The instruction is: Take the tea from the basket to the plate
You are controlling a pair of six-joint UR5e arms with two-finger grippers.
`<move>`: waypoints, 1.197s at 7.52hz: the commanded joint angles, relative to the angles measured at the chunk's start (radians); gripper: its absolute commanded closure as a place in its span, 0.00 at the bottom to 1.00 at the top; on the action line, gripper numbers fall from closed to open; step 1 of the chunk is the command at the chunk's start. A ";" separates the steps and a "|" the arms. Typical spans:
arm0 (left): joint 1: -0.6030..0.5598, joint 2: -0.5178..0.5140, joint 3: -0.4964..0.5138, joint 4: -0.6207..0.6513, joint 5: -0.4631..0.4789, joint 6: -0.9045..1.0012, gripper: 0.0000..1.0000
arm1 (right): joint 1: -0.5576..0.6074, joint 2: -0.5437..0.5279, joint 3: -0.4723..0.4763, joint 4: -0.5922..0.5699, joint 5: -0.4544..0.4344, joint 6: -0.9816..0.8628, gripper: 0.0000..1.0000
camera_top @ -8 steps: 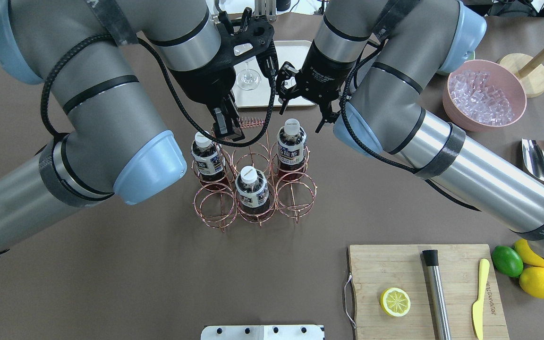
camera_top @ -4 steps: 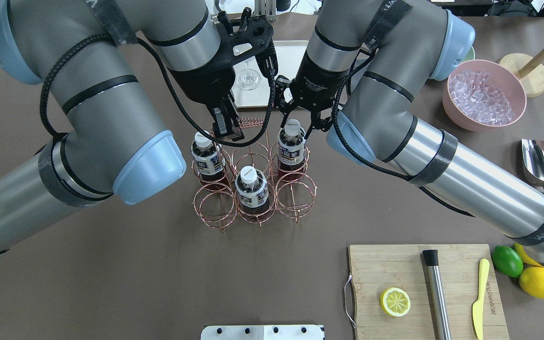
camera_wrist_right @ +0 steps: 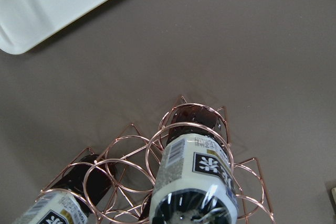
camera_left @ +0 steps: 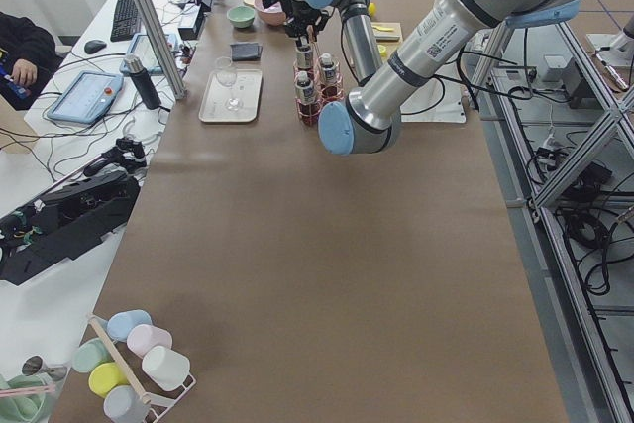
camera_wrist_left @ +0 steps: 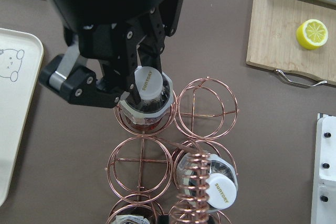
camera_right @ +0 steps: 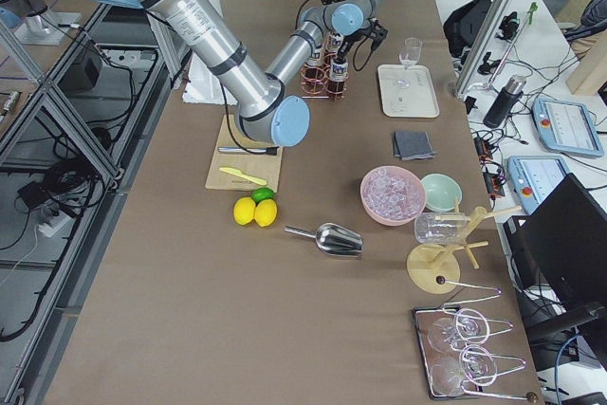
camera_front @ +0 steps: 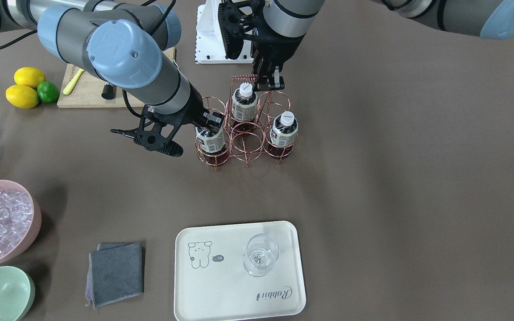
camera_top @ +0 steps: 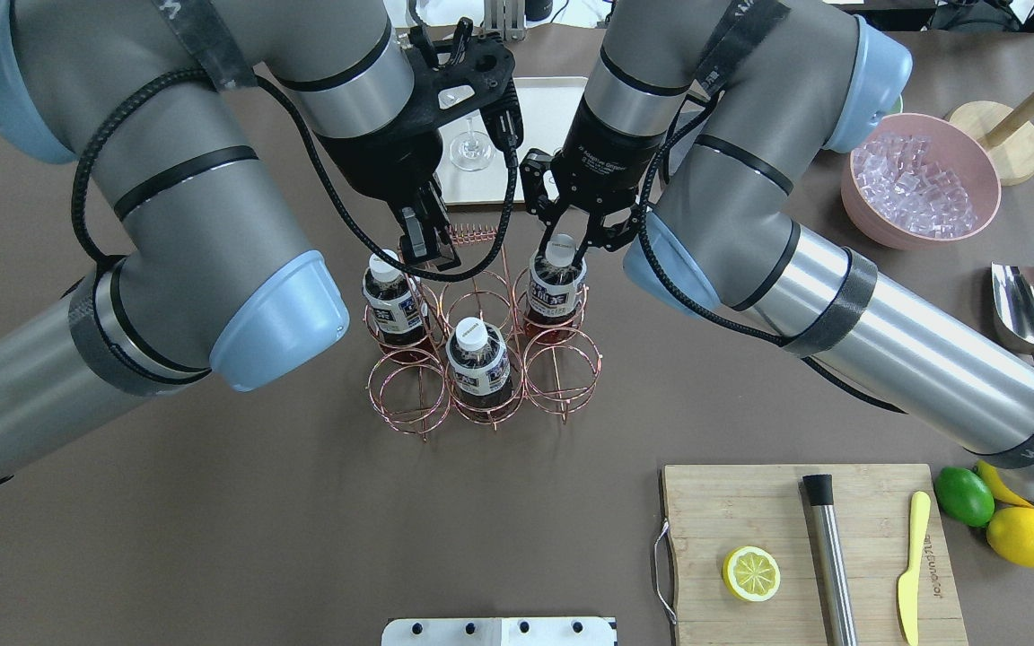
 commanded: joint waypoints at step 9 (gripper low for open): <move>0.000 0.011 -0.009 0.000 0.000 -0.002 1.00 | 0.309 0.255 -0.214 -0.392 0.112 -0.440 1.00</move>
